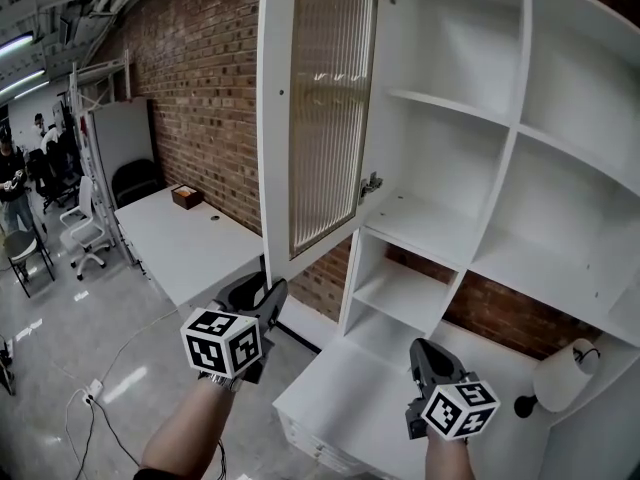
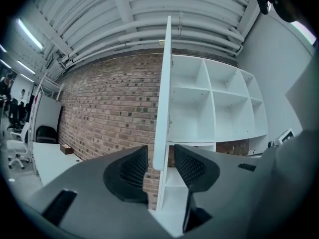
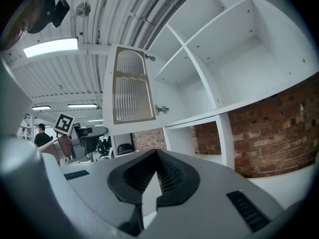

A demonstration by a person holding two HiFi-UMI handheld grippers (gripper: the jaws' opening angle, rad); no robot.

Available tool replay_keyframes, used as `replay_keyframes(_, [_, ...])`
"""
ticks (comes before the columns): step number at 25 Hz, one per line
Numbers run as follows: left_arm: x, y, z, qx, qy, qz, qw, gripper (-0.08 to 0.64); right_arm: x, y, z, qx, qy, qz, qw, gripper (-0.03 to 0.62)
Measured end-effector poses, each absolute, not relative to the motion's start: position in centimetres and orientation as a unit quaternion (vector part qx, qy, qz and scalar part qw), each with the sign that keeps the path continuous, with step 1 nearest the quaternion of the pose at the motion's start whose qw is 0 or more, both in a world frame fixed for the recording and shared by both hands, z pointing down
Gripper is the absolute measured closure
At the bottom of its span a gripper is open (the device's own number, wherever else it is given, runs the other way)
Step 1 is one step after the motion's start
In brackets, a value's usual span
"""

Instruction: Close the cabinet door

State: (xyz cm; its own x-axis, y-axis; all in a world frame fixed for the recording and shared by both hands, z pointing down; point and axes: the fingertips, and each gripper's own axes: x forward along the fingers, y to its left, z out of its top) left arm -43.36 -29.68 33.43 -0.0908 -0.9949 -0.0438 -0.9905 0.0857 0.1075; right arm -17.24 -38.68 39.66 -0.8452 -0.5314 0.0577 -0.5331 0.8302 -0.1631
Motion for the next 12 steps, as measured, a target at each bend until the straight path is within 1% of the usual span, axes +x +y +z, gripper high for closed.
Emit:
replay_keyframes(6, [-43.1, -30.4, 33.3, 0.679, -0.733, -0.045, 0.014, 0.405, -16.7, -38.8, 39.4, 0.288, -0.954, 0.085, 0.002, 0.566])
replay_keyframes(10, [-43.1, -30.3, 33.6, 0.678, -0.733, -0.045, 0.017, 0.462, -16.4, -38.7, 39.2, 0.293, -0.952, 0.086, -0.001, 0.565])
replay_keyframes(12, [-42.3, -30.3, 33.6, 0.682, -0.730, -0.040, 0.016, 0.465, -16.0, -38.6, 39.3, 0.293, -0.952, 0.087, -0.002, 0.566])
